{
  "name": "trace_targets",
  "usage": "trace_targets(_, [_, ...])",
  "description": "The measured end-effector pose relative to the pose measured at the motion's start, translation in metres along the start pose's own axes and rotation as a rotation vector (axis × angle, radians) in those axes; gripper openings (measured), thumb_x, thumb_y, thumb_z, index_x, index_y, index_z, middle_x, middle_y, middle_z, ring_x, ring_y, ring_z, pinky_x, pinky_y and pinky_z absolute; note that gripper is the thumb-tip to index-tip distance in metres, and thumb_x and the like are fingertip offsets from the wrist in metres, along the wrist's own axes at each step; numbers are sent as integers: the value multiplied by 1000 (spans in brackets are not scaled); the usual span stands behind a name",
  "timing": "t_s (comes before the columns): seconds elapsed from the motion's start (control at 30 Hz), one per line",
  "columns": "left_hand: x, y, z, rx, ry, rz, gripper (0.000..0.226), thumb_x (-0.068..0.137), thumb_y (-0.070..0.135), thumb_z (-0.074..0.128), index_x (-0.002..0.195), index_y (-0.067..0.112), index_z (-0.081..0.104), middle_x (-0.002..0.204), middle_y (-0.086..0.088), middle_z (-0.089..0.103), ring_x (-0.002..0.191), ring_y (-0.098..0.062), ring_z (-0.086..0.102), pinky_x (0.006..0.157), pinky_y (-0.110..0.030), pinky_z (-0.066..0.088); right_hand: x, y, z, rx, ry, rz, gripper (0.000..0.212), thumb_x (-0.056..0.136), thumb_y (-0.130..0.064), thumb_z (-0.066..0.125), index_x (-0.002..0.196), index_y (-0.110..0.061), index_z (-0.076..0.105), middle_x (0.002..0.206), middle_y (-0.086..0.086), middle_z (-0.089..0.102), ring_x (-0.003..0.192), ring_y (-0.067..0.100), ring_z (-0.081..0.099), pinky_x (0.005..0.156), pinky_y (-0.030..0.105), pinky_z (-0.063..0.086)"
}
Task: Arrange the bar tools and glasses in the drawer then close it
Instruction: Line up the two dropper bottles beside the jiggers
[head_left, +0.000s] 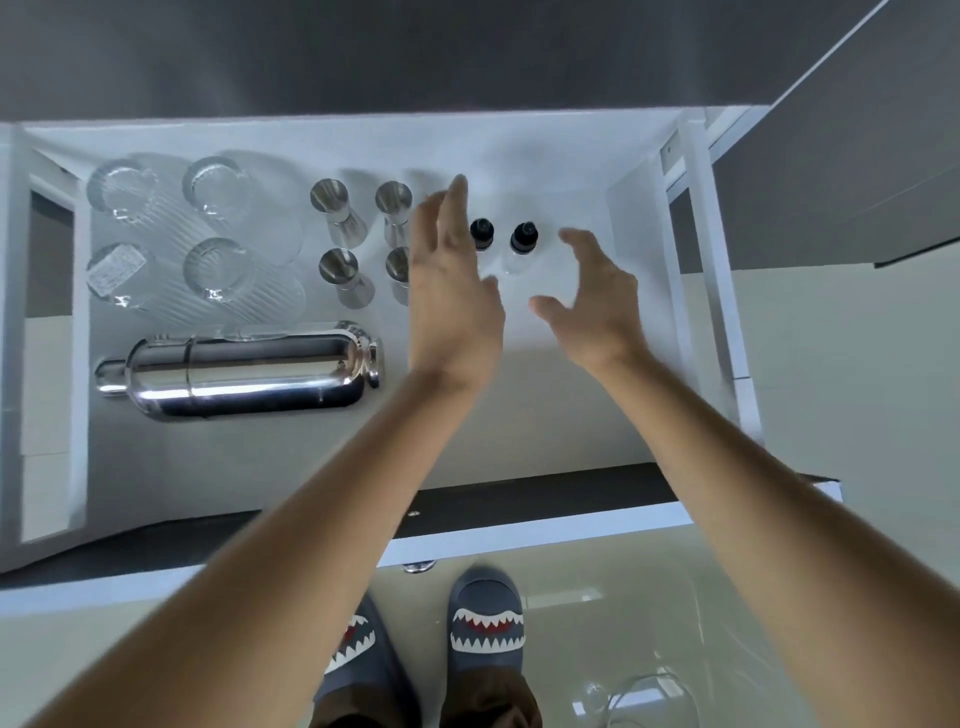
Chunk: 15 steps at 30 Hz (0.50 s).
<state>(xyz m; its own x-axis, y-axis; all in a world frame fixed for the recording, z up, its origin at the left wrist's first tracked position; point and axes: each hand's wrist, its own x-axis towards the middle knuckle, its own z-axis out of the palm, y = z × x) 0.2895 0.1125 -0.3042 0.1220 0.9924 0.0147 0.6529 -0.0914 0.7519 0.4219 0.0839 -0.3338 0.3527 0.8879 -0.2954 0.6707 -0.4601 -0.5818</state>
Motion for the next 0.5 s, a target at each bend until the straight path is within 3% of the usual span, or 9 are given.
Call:
trace_targets(0.07, [-37, 0, -32, 9, 73, 34, 71, 81, -2, 67, 144, 6, 37, 146, -12, 39, 138, -23, 39, 107, 1, 20, -39, 1, -16, -34, 31, 13, 61, 90, -21, 63, 144, -14, 36, 147, 4, 47, 136, 22, 43, 109, 26, 30])
trace_targets(0.17, [-105, -23, -84, 63, 201, -51, 67, 88, 22, 66, 146, 8, 35, 154, -14, 25, 149, -28, 15, 119, -24, 24, -110, 6, -29, -126, 219, 1, 59, 93, -27, 58, 145, -7, 36, 152, 12, 39, 143, 32, 31, 118, 45, 20])
trace_targets(0.23, [-151, -45, -112, 133, 239, -229, 85, 85, 41, 64, 151, 6, 22, 160, -18, 4, 150, -33, -3, 118, -56, 19, -157, 8, -26, -102, 321, 135, 73, 93, -38, 54, 150, -7, 22, 161, 15, 14, 150, 33, 6, 118, 52, 5])
trace_targets(0.27, [-169, -54, -124, 155, 236, -332, 99, 81, 53, 61, 153, 5, 12, 160, -21, -6, 149, -36, -10, 116, -63, 13, -178, 7, -23, -48, 339, 219, 82, 91, -46, 52, 153, -8, 12, 163, 13, 1, 150, 31, -4, 118, 52, 0])
trace_targets(0.37, [-199, -72, -142, 109, 166, -630, 135, 58, 89, 47, 152, 13, -14, 159, -12, -25, 148, -30, -21, 118, -60, 3, -218, 2, -9, 149, 291, 357, 109, 78, -69, 44, 152, -13, -12, 160, 2, -24, 147, 11, -22, 122, 41, -1])
trace_targets(0.43, [-201, -79, -145, 97, 112, -637, 136, 56, 87, 49, 150, 16, -19, 158, -3, -29, 148, -23, -23, 120, -55, 2, -224, -1, -2, 196, 246, 322, 115, 72, -74, 41, 150, -14, -19, 157, -5, -33, 143, -1, -26, 118, 27, 2])
trace_targets(0.5, [-197, -83, -146, 64, 104, -618, 136, 57, 79, 55, 150, 14, -20, 157, 0, -32, 147, -22, -24, 121, -50, 4, -220, -5, 1, 207, 229, 290, 119, 70, -79, 39, 149, -14, -21, 155, -4, -37, 144, 3, -26, 116, 22, 1])
